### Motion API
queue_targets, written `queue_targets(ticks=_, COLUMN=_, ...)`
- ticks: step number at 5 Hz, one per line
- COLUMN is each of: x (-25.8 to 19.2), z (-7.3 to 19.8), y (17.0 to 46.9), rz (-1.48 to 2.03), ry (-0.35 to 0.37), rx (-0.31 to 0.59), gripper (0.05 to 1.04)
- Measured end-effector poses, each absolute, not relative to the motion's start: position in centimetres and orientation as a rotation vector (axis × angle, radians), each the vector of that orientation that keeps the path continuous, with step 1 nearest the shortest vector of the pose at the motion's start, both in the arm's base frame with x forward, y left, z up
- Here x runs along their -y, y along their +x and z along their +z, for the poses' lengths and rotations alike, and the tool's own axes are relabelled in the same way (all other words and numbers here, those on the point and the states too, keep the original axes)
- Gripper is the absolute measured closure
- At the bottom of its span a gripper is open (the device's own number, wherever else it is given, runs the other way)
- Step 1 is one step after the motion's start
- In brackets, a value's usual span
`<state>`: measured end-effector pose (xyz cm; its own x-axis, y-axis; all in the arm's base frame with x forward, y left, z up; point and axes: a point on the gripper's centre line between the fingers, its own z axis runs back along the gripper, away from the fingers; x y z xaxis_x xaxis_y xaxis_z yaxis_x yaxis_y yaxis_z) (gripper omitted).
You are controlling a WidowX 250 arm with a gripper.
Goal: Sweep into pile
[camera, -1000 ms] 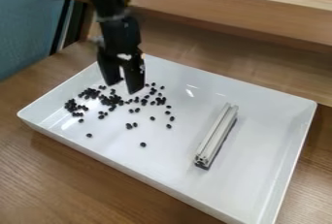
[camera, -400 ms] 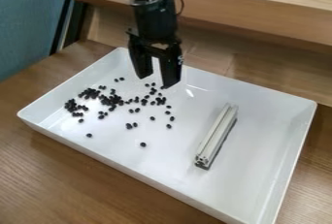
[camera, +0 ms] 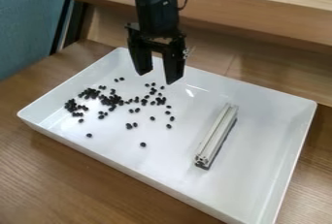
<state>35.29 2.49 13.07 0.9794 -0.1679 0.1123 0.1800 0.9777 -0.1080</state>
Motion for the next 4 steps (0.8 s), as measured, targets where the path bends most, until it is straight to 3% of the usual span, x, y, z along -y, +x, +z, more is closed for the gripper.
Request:
queue_targets(ticks=2, x=-2.3, z=14.2, y=35.1, rz=-0.087, ry=-0.072, rx=0.128, gripper=0.082)
queue_targets(ticks=4, x=0.1, z=12.5, y=34.5, rz=-0.079, ry=-0.093, rx=0.107, gripper=0.082)
